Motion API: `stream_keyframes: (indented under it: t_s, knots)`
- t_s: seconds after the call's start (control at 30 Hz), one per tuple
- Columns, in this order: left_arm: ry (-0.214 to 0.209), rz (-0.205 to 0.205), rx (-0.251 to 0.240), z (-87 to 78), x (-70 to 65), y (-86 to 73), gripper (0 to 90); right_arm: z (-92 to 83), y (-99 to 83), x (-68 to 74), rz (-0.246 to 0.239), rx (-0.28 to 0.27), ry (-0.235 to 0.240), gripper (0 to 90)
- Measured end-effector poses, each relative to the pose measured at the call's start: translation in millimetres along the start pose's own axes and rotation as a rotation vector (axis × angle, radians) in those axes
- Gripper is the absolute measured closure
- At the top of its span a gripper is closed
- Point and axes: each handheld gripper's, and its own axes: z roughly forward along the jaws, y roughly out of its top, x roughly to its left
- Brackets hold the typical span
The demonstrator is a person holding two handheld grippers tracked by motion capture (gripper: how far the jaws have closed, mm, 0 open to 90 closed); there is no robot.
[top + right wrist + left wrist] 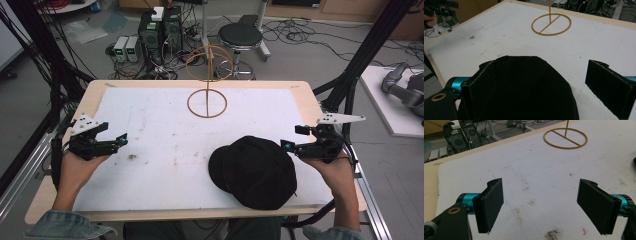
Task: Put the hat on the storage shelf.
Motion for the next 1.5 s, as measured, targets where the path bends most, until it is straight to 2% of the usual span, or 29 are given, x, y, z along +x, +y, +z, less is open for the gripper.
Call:
stream_keyframes:
  t_s: [0.23, 0.43, 0.57, 0.6, 0.63, 0.8, 0.83, 1.03, 1.07, 1.13, 1.23, 1.5]
  knots:
    - [0.004, 0.001, 0.005, -0.7, 0.9, 0.0, 21.7, 1.5, -0.7, 0.9, -0.008, 0.019, 0.028, 10.5]
    - [0.004, 0.002, 0.005, -0.8, 1.0, 0.2, 21.7, 5.7, -2.2, 3.2, -0.043, 0.048, 0.089, 10.5]
    - [0.004, 0.002, 0.006, -0.7, 0.9, 0.2, 21.7, 10.0, -3.4, 7.5, -0.087, 0.082, 0.147, 10.5]
    - [0.002, 0.002, 0.005, -0.5, 0.8, 0.3, 21.7, 10.0, -3.4, 7.5, -0.087, 0.082, 0.147, 10.5]
    - [0.001, 0.002, 0.005, -0.2, 0.4, 0.4, 21.8, 12.7, -4.2, 10.0, -0.111, 0.107, 0.169, 10.5]
    - [-0.001, 0.002, 0.006, 0.0, 0.1, 0.6, 21.9, 17.5, -6.3, 13.1, -0.157, 0.15, 0.189, 10.5]
    - [-0.002, 0.003, 0.005, 0.2, 0.1, 0.7, 21.9, 19.1, -8.1, 13.7, -0.175, 0.164, 0.206, 10.5]
    - [-0.004, 0.004, 0.006, 1.0, -0.4, 0.9, 22.0, 22.9, -12.6, 14.5, -0.206, 0.219, 0.214, 10.6]
    - [-0.004, 0.004, 0.007, 1.2, -0.6, 0.9, 22.0, 25.0, -14.8, 15.6, -0.216, 0.247, 0.231, 10.5]
    - [-0.005, 0.004, 0.007, 1.4, -0.7, 0.9, 22.1, 26.7, -16.3, 16.7, -0.232, 0.264, 0.241, 10.6]
    - [-0.008, 0.005, 0.007, 1.6, -1.1, 1.2, 22.1, 29.4, -18.1, 17.3, -0.247, 0.296, 0.245, 14.6]
    - [-0.012, 0.004, 0.006, 1.7, -1.2, 1.3, 22.1, 35.5, -22.1, 16.0, -0.247, 0.332, 0.236, 15.1]
